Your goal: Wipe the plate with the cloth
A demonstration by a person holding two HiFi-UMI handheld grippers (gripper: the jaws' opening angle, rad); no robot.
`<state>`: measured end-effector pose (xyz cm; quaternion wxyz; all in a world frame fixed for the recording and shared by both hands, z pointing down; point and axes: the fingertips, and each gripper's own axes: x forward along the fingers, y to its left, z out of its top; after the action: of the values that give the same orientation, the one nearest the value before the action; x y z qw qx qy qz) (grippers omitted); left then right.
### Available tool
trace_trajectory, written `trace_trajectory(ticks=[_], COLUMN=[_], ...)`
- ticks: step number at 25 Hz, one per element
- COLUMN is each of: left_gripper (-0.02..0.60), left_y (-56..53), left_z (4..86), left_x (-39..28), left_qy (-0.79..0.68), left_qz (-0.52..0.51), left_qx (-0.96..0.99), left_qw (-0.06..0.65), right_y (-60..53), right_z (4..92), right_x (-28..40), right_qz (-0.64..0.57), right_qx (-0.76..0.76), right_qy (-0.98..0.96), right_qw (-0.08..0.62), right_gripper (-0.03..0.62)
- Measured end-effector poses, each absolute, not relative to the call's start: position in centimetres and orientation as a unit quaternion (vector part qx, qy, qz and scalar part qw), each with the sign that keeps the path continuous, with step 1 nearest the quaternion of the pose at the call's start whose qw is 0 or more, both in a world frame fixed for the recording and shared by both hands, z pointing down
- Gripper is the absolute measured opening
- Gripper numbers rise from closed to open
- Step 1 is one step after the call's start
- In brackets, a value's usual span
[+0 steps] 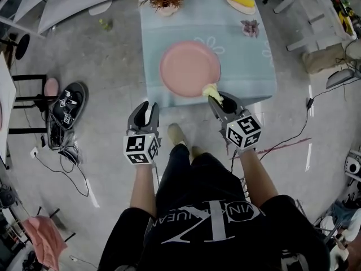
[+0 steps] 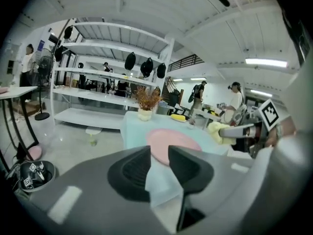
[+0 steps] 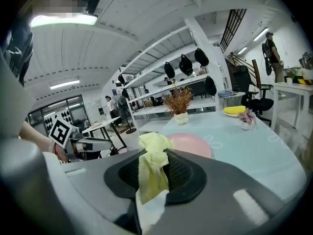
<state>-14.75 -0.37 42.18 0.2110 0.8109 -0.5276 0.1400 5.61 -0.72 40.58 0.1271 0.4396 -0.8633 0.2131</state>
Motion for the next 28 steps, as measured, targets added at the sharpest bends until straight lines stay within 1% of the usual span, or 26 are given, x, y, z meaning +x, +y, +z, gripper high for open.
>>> trace_trajectory(ticks=[3, 8, 15, 18, 23, 28], left_gripper=[0.0, 0.0, 0.0, 0.0, 0.0, 0.0], left_y=[-1.8, -3.5, -6.5, -7.9, -9.3, -10.1], left_z=[44.6, 47.7, 49.6, 50.4, 51.6, 52.6], left_x=[-14.2, -13.8, -13.0, -12.2, -11.8, -11.9], left_qy=[-0.51, -0.505, -0.526, -0.53, -0.548, -0.552], left_qz=[0.16, 0.159, 0.148, 0.139, 0.123, 0.108], left_qx=[0.813, 0.799, 0.765, 0.753, 0.729, 0.717], left_qw=[0.233, 0.285, 0.34, 0.365, 0.393, 0.412], right_y=[-2.0, -3.4, -6.0, -7.9, -10.0, -12.1], right_z=[42.0, 44.2, 48.3, 49.4, 51.1, 52.4], right_x=[5.1, 3.4, 1.6, 1.1, -0.5, -2.0], right_qz=[0.21, 0.204, 0.166, 0.139, 0.096, 0.092], right_qx=[0.438, 0.414, 0.346, 0.314, 0.246, 0.206], right_qy=[-0.862, -0.87, -0.878, -0.884, -0.898, -0.905], right_qw=[0.143, 0.174, 0.286, 0.317, 0.351, 0.361], right_gripper=[0.091, 0.092, 0.092, 0.092, 0.091, 0.091])
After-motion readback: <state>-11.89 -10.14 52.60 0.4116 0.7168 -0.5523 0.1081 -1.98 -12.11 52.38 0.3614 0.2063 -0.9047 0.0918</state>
